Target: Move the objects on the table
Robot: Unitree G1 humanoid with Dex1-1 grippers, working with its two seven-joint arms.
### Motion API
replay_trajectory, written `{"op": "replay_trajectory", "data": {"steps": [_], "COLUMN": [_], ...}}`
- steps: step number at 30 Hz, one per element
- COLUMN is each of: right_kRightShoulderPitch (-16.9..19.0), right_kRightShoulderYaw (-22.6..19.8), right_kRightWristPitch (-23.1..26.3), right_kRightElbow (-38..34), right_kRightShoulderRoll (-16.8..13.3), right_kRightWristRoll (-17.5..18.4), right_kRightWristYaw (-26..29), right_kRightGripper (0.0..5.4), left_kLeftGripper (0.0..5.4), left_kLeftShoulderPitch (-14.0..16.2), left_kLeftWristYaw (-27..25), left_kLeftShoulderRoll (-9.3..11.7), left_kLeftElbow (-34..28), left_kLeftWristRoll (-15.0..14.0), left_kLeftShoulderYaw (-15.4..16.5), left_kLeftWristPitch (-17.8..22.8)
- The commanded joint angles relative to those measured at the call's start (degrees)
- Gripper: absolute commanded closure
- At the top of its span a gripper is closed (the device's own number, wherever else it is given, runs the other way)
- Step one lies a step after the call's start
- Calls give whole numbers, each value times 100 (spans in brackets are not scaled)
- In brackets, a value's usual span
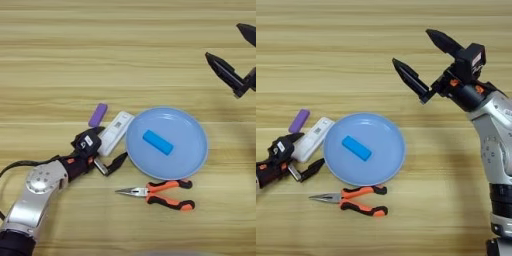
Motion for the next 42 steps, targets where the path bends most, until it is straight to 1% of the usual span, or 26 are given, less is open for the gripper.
{"op": "replay_trajectory", "data": {"steps": [1, 8, 18, 24, 30, 34, 36, 42], "right_kRightShoulderPitch": [-92, -76, -18, -7, 17, 41, 53, 55], "right_kRightShoulderYaw": [6, -2, 23, 27, 46, 68, 76, 81], "right_kRightWristPitch": [-37, -63, -98, -121, -157, -166, -170, -179], "right_kRightElbow": [0, 31, 57, 79, 120, 111, 112, 118], "right_kRightShoulderRoll": [7, 1, 37, 51, 60, 80, 88, 101], "right_kRightWristRoll": [4, 4, -28, -30, -51, -55, -51, -39], "right_kRightWristYaw": [52, 81, 125, 139, 163, 156, 153, 152], "right_kRightGripper": [0, 0, 0, 0, 0, 0, 0, 0], "left_kLeftGripper": [4, 4, 4, 4, 4, 4, 4, 4], "left_kLeftShoulderPitch": [-103, -178, -280, -438, -706, -879, -961, -1150], "left_kLeftWristYaw": [69, 194, 241, 302, 513, 777, 940, 1320], "left_kLeftShoulderRoll": [-10, -79, -234, -243, -350, -474, -504, -496], "left_kLeftElbow": [13, -9, -146, -135, -66, 34, 131, 413], "left_kLeftWristRoll": [96, 101, -72, -109, -180, -147, -109, -29], "left_kLeftShoulderYaw": [46, 104, 278, 409, 654, 774, 850, 991], "left_kLeftWristPitch": [-165, -315, -572, -625, -684, -637, -555, -272]}}
